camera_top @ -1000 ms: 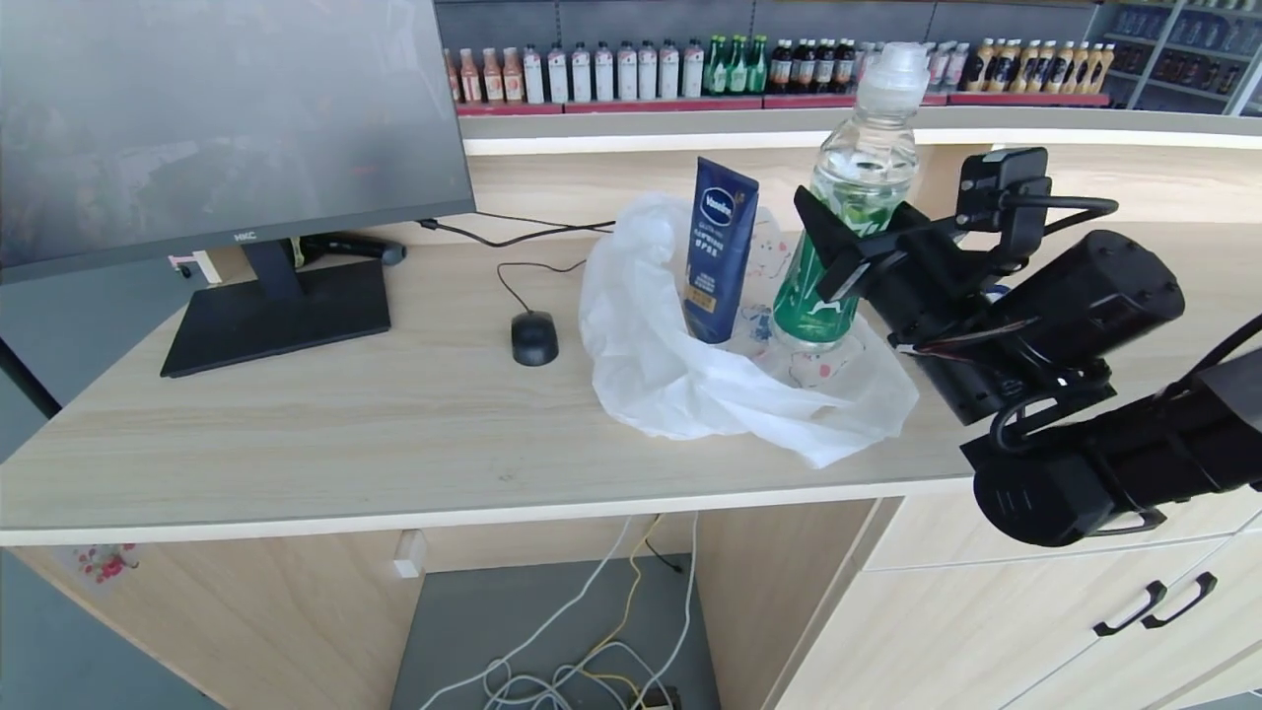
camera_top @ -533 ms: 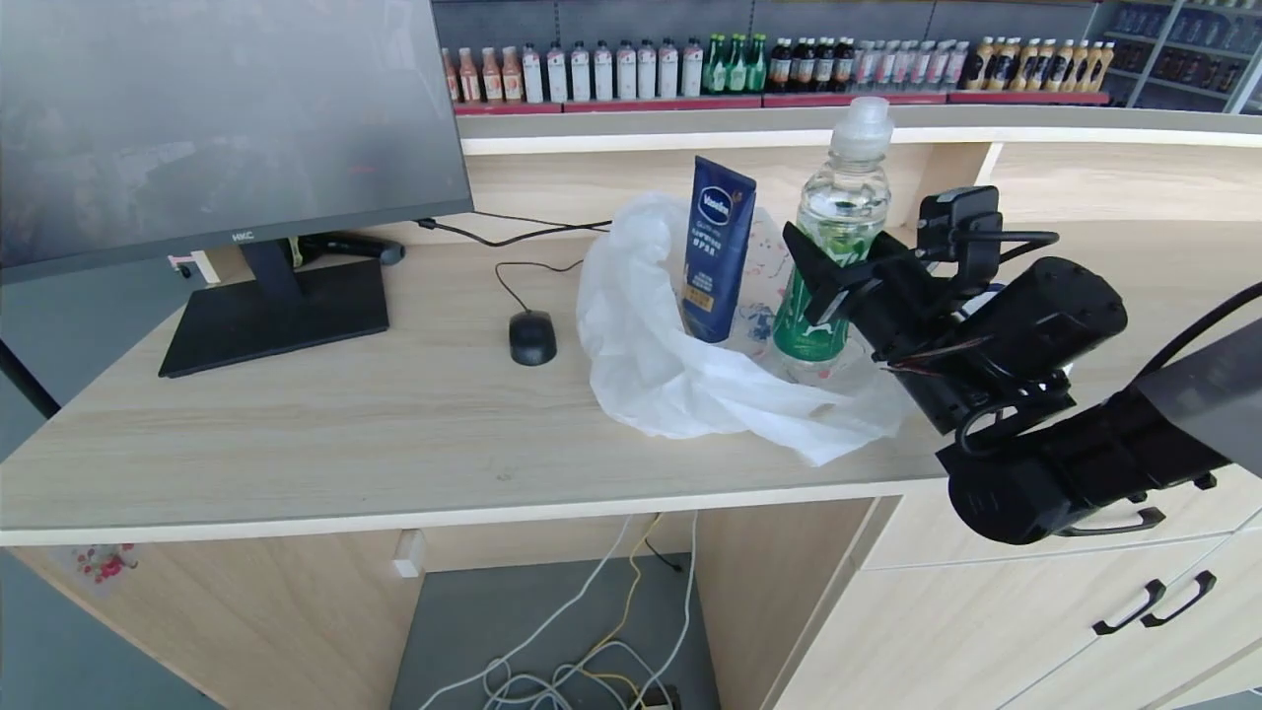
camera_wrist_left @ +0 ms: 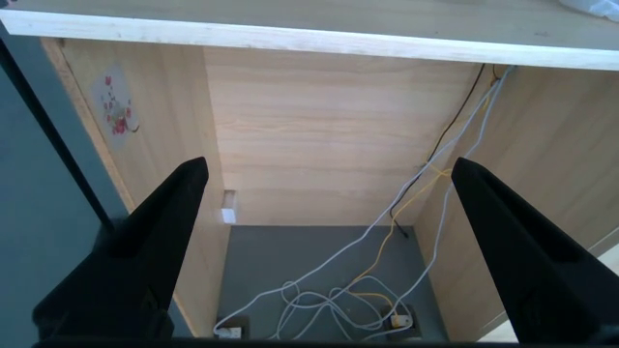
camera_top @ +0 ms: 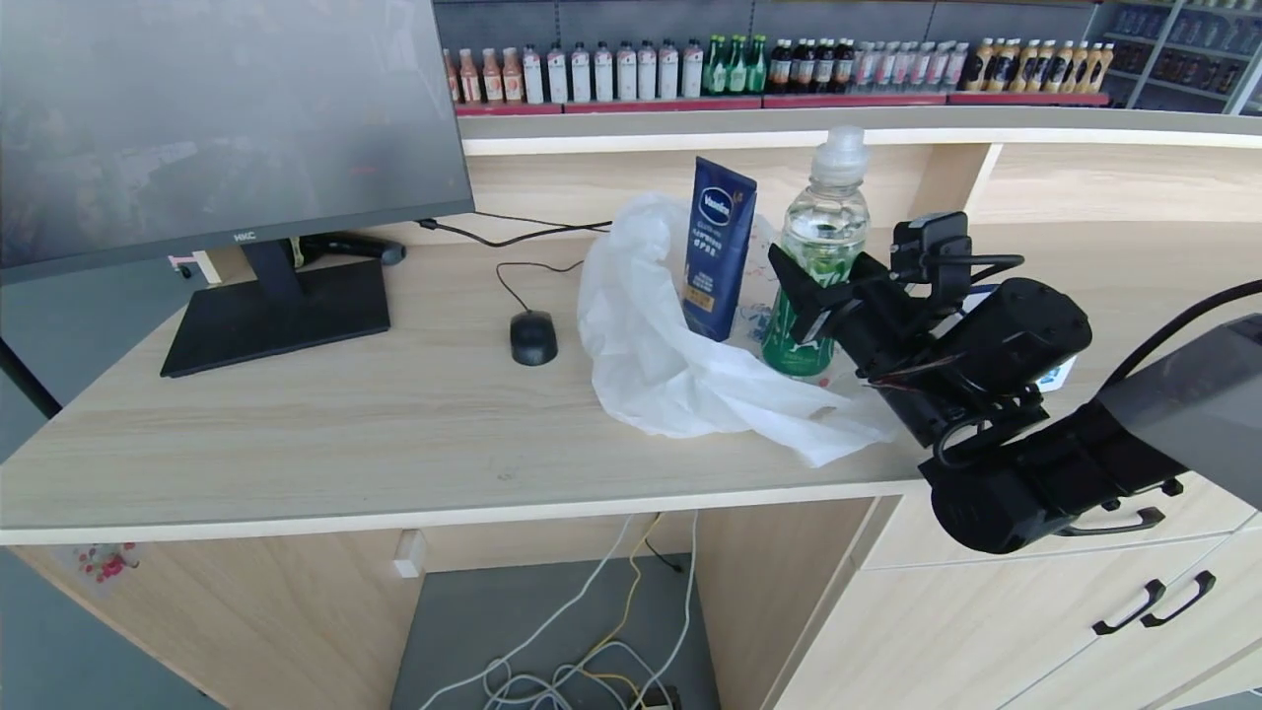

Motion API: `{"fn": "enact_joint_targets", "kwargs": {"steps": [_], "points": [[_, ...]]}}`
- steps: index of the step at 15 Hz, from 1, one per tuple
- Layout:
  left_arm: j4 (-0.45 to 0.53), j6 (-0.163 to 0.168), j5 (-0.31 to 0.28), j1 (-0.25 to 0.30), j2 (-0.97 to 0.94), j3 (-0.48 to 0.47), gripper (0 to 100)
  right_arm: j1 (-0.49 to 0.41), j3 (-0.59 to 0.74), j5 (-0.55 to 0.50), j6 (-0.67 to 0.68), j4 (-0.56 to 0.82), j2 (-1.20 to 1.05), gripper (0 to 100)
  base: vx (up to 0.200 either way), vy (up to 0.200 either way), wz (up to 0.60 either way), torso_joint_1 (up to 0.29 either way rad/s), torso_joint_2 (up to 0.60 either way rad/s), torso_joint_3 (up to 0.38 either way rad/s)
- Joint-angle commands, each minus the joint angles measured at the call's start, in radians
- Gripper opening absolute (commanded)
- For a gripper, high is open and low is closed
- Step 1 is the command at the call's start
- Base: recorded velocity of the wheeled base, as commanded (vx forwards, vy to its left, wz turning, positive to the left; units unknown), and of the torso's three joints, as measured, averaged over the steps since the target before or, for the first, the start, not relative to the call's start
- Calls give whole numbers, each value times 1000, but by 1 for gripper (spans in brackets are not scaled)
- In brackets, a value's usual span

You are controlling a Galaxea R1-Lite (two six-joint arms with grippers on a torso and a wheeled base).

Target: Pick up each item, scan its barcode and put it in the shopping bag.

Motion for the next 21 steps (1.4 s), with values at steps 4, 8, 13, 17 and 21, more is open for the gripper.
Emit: {"fn": "enact_joint_targets", "kwargs": {"steps": [4, 8, 13, 17, 21], "points": [[0, -1, 0, 1, 0, 0, 100, 2, 21, 1, 2, 5, 8, 0, 0, 0, 0, 0, 0, 0], [0, -3, 0, -1, 0, 0, 100, 2, 30, 1, 2, 5, 8, 0, 0, 0, 0, 0, 0, 0], [0, -3, 0, 1, 0, 0, 100, 5, 28, -4, 1, 5, 14, 0, 0, 0, 0, 0, 0, 0], [0, -3, 0, -1, 0, 0, 100, 5, 32, -9, -1, 5, 17, 0, 0, 0, 0, 0, 0, 0], [0, -3, 0, 1, 0, 0, 100, 13, 28, -12, 7, 5, 21, 100, 0, 0, 0, 0, 0, 0]]}}
